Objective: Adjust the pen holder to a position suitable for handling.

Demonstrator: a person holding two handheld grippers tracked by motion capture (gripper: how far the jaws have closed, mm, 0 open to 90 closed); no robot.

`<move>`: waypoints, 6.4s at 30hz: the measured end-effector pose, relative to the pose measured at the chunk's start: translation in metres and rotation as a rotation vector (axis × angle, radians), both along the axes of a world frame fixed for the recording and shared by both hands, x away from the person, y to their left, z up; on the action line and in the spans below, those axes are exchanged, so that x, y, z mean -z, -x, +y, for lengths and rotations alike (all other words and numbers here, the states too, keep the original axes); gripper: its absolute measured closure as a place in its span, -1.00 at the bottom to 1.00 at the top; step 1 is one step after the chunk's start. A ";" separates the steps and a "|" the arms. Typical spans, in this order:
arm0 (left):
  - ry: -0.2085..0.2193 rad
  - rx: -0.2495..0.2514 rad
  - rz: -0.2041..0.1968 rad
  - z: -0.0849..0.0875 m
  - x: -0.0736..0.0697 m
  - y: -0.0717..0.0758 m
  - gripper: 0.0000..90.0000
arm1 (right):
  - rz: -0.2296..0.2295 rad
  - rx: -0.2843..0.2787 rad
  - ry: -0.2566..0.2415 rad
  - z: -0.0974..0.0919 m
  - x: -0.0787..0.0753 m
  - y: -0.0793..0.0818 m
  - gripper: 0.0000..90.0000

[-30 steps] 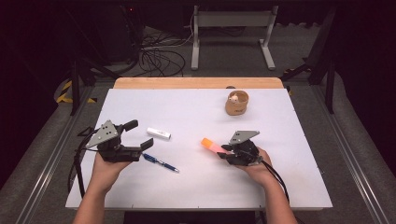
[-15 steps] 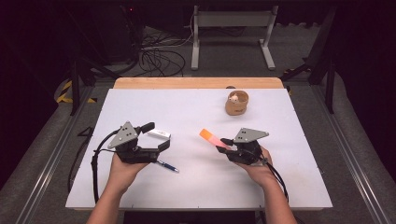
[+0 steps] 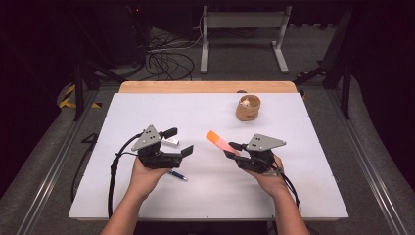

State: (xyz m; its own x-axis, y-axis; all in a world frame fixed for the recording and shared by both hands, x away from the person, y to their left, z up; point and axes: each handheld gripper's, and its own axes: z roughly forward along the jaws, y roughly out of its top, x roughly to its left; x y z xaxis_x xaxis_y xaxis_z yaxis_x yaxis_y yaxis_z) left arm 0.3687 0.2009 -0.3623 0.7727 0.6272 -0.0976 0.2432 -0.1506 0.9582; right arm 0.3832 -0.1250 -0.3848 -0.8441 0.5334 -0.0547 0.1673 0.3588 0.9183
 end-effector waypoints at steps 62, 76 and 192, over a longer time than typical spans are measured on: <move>0.147 0.078 0.058 -0.068 -0.011 -0.027 0.23 | -0.159 0.024 -0.077 0.010 -0.006 0.014 0.45; 0.126 0.143 0.015 -0.085 -0.021 -0.030 0.51 | -0.157 0.065 -0.063 0.008 -0.003 0.011 0.44; 0.057 -0.012 -0.121 -0.195 -0.037 -0.184 0.52 | 0.076 0.235 -0.098 -0.070 -0.002 -0.013 -0.73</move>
